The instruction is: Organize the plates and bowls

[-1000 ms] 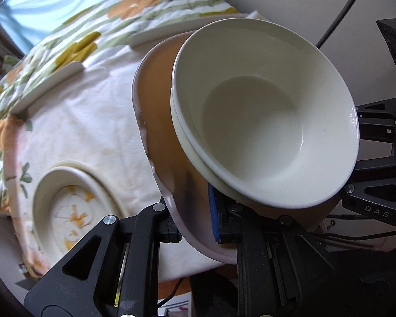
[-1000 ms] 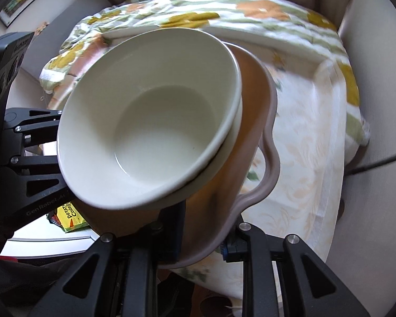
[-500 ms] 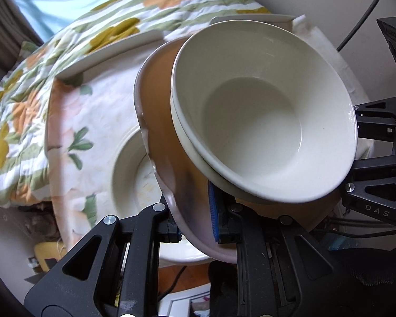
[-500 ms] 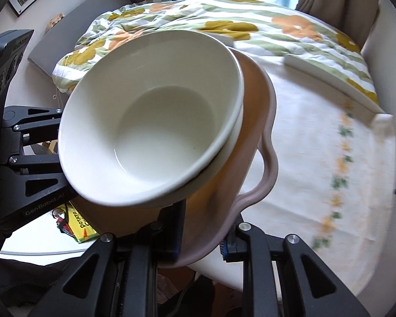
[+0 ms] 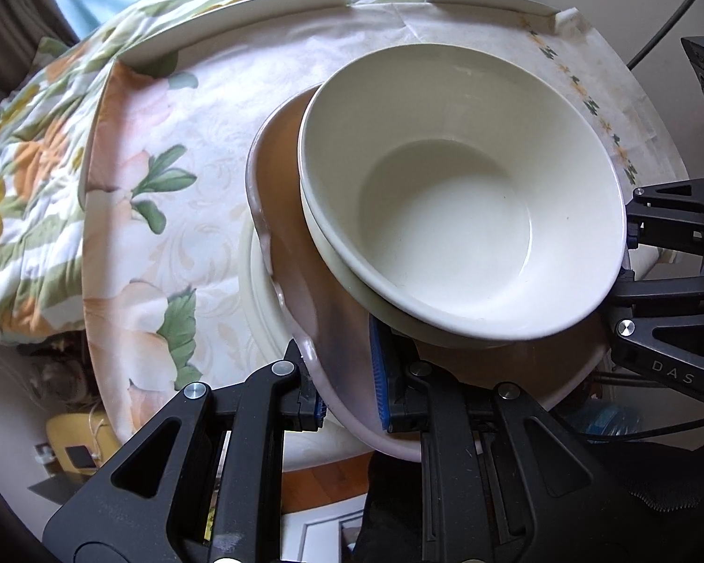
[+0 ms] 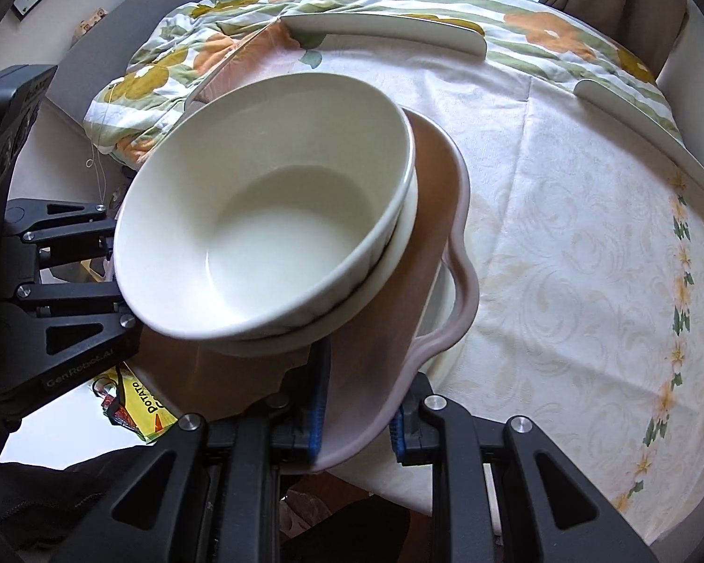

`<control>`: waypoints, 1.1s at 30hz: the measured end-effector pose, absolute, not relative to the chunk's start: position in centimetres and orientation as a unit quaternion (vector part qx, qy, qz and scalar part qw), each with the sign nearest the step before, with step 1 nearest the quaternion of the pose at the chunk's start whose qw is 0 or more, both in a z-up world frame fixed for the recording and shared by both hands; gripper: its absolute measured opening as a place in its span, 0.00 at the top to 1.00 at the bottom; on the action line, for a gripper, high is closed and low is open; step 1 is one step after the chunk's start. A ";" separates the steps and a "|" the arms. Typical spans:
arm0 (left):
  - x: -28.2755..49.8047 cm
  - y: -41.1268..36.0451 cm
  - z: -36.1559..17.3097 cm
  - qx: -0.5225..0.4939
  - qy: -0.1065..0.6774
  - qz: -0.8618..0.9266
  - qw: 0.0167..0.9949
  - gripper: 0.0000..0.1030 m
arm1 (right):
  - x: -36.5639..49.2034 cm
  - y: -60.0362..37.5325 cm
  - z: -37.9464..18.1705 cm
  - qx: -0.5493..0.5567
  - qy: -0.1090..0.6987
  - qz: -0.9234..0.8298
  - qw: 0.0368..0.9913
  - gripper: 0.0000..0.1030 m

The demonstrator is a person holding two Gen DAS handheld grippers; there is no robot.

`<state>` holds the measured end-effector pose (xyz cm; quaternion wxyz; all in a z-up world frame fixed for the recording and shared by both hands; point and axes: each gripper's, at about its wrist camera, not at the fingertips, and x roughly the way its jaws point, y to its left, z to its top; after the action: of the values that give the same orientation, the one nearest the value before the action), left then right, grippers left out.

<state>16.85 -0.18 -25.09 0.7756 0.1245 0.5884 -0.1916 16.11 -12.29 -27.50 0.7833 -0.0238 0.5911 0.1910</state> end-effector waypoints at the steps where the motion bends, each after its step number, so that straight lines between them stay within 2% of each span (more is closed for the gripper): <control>1: 16.8 -0.1 -25.2 0.123 0.589 -0.192 0.775 0.87 | 16.1 -12.1 -27.7 -0.025 0.591 0.188 0.784 0.81; 24: 17.4 -0.1 -26.0 0.130 0.596 -0.194 0.768 0.87 | 15.7 -11.8 -27.7 -0.015 0.596 0.148 0.789 0.80; 33: 17.6 -0.7 -25.9 0.146 0.619 -0.206 0.744 0.80 | 15.7 -11.7 -27.7 -0.001 0.612 0.136 0.779 0.75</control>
<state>17.61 -0.72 -25.88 0.7437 0.1464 0.6188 -0.2062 15.68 -11.68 -27.66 0.7794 -0.0014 0.6117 0.1356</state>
